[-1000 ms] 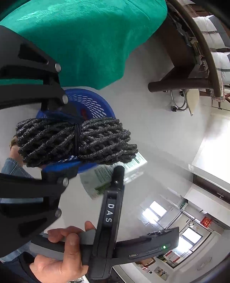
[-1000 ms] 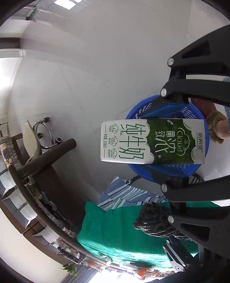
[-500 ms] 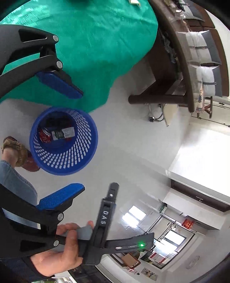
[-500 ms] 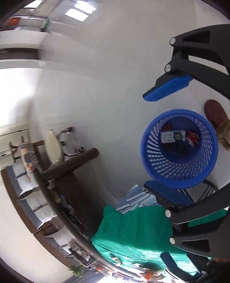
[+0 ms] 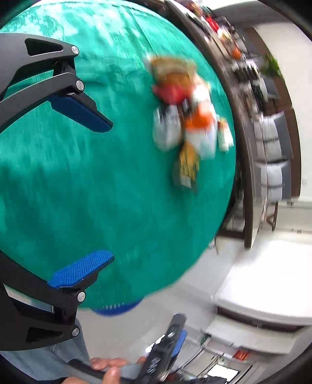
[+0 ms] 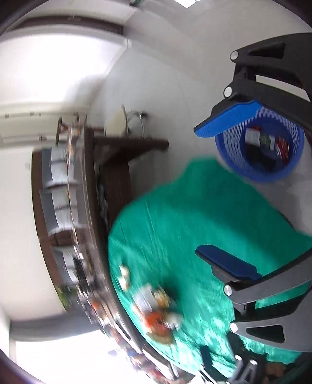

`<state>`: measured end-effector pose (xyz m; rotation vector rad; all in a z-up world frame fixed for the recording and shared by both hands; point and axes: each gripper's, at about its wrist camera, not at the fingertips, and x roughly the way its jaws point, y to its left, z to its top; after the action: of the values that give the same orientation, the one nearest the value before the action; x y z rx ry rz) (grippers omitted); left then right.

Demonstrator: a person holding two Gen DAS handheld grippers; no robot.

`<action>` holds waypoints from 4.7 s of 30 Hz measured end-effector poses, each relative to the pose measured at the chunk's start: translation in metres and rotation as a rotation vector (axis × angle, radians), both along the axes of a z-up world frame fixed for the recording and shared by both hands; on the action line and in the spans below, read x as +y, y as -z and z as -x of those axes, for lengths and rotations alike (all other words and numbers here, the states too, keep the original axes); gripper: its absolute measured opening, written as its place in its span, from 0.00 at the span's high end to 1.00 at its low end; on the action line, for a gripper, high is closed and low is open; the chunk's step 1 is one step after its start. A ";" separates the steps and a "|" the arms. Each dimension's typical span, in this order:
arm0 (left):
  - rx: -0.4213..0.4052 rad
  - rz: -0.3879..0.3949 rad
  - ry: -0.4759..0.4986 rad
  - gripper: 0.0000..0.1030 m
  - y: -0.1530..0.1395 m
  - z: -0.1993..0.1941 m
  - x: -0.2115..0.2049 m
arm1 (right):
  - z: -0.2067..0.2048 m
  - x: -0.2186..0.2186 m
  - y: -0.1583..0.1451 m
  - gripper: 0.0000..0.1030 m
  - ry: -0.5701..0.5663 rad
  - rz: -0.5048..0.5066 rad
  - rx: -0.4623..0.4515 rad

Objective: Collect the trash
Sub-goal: 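Return both tools to the table and grasp a snack wrapper with left tool, then lift the white-and-green wrapper with left tool while right tool grasps green cracker packet, then carry wrapper and cracker packet to the blue wastebasket and open both tools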

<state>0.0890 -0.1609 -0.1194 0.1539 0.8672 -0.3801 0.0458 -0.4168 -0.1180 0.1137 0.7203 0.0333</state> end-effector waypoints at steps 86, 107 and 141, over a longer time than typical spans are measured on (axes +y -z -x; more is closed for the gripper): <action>0.066 -0.011 -0.138 0.18 0.028 -0.072 0.168 | -0.030 0.156 0.038 0.11 -0.251 0.085 0.175; 0.081 0.020 -0.137 0.20 0.025 -0.085 0.179 | -0.195 0.163 0.027 0.31 -0.545 0.174 0.342; 0.002 0.032 0.117 0.77 -0.045 -0.035 0.022 | -0.062 0.042 -0.026 0.64 -0.305 -0.046 0.211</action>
<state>0.1239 -0.1390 -0.0740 0.1755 0.8559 -0.5037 0.1082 -0.3752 -0.0918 0.0509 0.9429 0.3338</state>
